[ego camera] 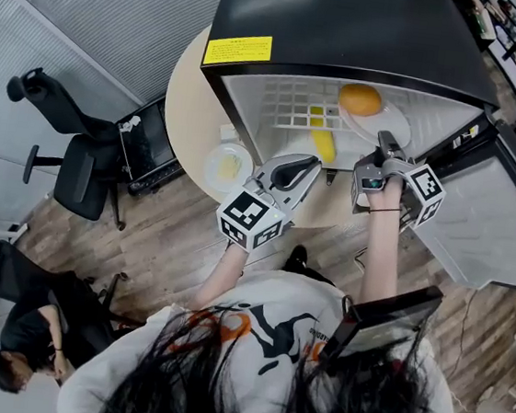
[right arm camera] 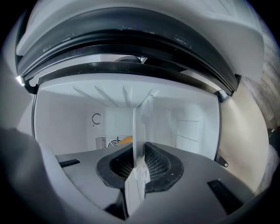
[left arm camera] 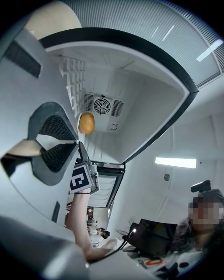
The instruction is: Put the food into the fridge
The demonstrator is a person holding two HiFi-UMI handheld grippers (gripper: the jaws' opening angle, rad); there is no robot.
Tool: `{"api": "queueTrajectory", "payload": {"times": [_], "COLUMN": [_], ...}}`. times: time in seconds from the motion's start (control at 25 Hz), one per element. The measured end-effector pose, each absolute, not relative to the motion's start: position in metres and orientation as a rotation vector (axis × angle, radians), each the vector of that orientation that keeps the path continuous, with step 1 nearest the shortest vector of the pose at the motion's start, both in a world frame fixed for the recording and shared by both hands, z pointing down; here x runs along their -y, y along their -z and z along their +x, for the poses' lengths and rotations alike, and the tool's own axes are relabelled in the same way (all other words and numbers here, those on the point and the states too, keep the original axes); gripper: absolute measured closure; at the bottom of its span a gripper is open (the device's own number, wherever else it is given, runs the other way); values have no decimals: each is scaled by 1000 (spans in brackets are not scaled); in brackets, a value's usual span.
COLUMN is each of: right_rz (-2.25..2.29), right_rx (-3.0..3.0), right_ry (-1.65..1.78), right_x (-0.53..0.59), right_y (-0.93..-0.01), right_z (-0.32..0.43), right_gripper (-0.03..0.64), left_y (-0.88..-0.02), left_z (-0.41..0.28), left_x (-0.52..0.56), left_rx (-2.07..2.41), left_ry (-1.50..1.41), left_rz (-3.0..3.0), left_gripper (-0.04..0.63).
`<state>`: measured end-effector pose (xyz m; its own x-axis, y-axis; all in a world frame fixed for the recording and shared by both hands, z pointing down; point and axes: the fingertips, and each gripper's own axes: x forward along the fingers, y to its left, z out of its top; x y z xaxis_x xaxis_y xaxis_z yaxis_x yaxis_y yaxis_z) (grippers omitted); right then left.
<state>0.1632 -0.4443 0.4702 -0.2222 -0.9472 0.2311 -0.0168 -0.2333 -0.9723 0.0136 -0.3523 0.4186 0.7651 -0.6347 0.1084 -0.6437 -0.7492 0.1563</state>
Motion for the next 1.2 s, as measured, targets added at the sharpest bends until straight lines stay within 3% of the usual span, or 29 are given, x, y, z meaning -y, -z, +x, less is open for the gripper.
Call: {"api": "queueTrajectory", "payload": {"times": [0.2, 0.36, 1.2], "right_rz": [-1258, -1248, -1361], "right_rx": [-1256, -1274, -1247], "right_ry": [1556, 1556, 1523], "right_x": [446, 446, 425], "right_y": [-471, -469, -468], "right_z": [163, 161, 178], "right_gripper": [570, 479, 460], "left_y": [-421, -422, -421], "left_z": [12, 7, -6], "left_x": [354, 357, 366], "left_rx": [1011, 1026, 1039], "left_ry": [-80, -84, -50], "left_rz": [2777, 2771, 2762], "left_gripper": [563, 563, 563]}}
